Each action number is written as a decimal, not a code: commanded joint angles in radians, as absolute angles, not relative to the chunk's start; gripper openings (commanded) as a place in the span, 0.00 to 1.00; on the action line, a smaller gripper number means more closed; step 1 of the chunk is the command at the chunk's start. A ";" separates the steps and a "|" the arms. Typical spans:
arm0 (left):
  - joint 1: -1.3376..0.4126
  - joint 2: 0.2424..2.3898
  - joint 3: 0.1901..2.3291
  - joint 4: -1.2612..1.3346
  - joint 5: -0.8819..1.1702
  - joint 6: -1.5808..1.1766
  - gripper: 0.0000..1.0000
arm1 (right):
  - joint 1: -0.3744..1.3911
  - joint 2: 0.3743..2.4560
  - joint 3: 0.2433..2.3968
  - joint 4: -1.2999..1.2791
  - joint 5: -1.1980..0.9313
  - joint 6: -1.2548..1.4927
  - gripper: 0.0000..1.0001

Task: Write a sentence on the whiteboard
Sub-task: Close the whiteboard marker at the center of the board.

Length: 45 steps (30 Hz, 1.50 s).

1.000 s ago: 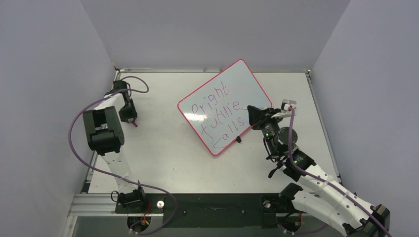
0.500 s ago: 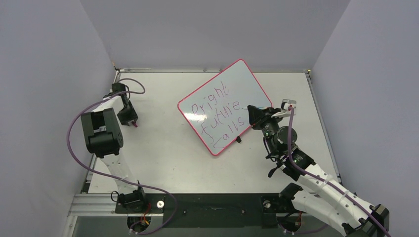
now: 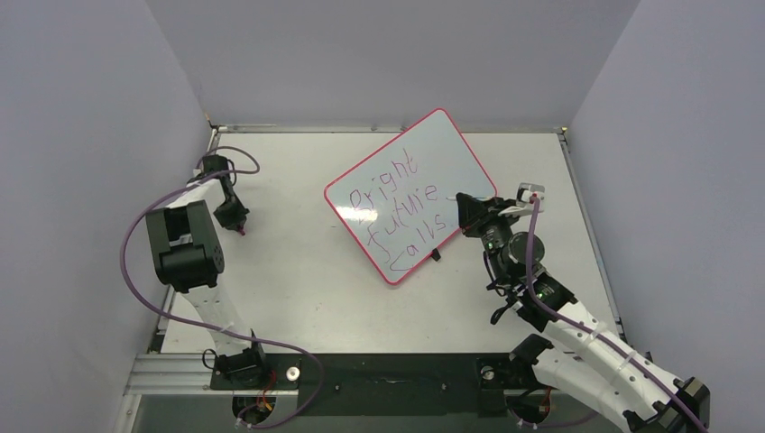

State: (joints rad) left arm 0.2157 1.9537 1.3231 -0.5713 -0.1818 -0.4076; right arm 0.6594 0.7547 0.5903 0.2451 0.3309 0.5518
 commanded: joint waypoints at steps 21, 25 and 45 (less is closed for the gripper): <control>0.029 1.139 1.047 -0.377 0.285 -1.343 0.00 | 0.721 0.931 0.375 1.215 0.055 0.421 0.00; -0.053 1.163 1.116 -0.459 0.305 -1.472 0.00 | 0.787 1.050 0.423 1.332 0.055 0.311 0.00; -0.332 1.184 1.086 -0.229 0.351 -1.829 0.00 | 0.873 1.344 0.664 1.364 -0.050 0.227 0.00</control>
